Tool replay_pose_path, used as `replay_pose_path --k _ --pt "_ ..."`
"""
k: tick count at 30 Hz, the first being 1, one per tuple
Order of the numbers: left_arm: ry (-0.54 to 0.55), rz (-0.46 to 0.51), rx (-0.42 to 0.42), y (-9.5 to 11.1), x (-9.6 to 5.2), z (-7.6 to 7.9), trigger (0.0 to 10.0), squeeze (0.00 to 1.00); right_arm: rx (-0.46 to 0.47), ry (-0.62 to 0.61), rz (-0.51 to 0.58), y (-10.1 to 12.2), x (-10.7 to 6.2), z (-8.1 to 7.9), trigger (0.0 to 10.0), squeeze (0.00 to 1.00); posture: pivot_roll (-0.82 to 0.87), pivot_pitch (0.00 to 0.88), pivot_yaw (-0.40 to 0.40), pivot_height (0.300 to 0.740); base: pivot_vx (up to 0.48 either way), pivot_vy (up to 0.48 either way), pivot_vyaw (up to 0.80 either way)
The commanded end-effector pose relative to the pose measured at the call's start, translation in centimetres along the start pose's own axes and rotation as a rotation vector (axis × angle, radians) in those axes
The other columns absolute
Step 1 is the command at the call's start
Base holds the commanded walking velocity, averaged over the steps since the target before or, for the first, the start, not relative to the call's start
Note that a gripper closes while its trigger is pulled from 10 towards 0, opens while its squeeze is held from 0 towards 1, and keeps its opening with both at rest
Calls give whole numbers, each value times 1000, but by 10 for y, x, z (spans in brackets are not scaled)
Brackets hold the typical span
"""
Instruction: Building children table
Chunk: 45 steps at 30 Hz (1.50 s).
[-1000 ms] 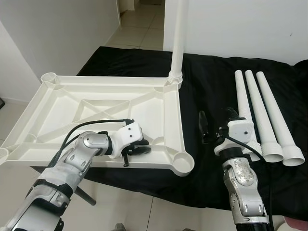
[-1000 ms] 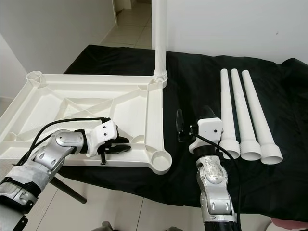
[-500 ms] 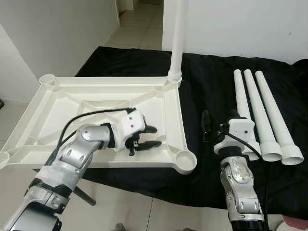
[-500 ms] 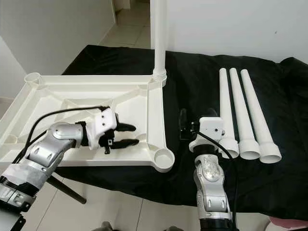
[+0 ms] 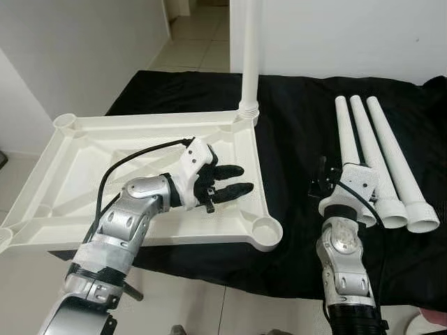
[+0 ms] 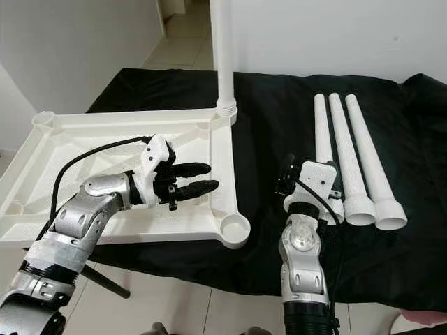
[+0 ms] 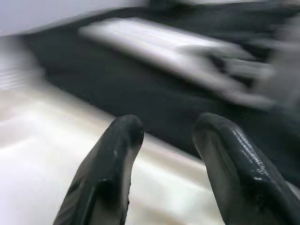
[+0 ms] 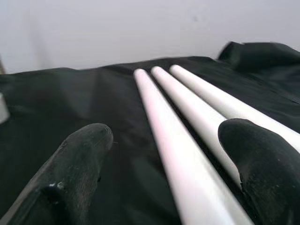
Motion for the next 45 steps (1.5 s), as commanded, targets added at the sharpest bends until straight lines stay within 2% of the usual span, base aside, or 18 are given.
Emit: replay_pose_path --k 1,3,8,9,11,12,15,20,22,27,33,36,39,41,43,45 --pt "88 -1 -24 -1 -4 -12 10000 0 -7 -17 -23 -6 0 2 10000 0 -99 22 129 740 0 0 0" --pt "105 2 -71 -3 -2 -11 10000 0 -28 -42 -35 -9 1 9 10000 0 -107 20 137 740 0 0 0" --pt "112 11 -77 -4 1 -5 10000 0 -42 -53 -37 -10 0 13 10000 0 -108 19 133 740 0 0 0" --pt "68 20 -18 -4 4 9 10000 0 -52 -50 -29 -9 -2 15 10000 0 -96 15 92 740 0 0 0" --pt "68 20 -18 -4 4 9 10000 0 -52 -50 -29 -9 -2 15 10000 0 -96 15 92 740 0 0 0" --pt "29 28 60 -5 10 21 10000 0 -99 -24 -5 -7 -4 15 10000 0 -97 20 80 740 0 0 0" --pt "28 32 74 -6 12 22 10000 0 -114 -16 -2 -7 -6 14 10000 0 -102 22 82 740 0 0 0" --pt "126 82 26 1 15 11 10000 0 -116 -20 -13 -12 -15 20 10000 0 -108 22 89 740 0 0 0" --pt "173 94 -12 3 13 8 10000 0 -110 -19 -27 -15 -20 22 10000 0 -102 20 88 740 0 0 0" --pt "246 107 -31 4 7 4 10000 0 -84 18 -56 -21 -29 21 10000 0 -94 19 90 740 0 0 0" --pt "245 116 -30 7 5 5 10000 0 -84 38 -88 -29 -32 24 10000 0 -78 19 90 740 0 0 0" --pt "240 108 -22 7 5 4 10000 0 -83 78 -132 -40 -30 17 10000 0 -79 20 92 740 0 0 0" --pt "241 107 -21 7 5 4 10000 0 -86 93 -140 -43 -30 14 10000 0 -79 21 99 740 0 0 0" --pt "230 97 -15 6 5 6 10000 0 -63 123 -155 -47 -28 4 10000 0 -74 18 103 740 0 0 0" --pt "230 97 -15 6 5 6 10000 0 -63 123 -155 -47 -28 4 10000 0 -74 18 103 740 0 0 0" --pt "228 89 -13 6 5 8 10000 0 -12 155 -194 -55 -26 -4 10000 0 -65 13 106 740 0 0 0"
Point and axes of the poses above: a point about 5 cm out from each wrist's last joint towards the gripper, its own x axis pointing out of the wrist towards the gripper, its own y axis along the axis of the wrist's last joint, z = x × y, the point moved 5 cm from there along x, pointing out of the wrist towards the gripper, and after that the axes turned 8 degrees about -x, right-handed, at the moved point
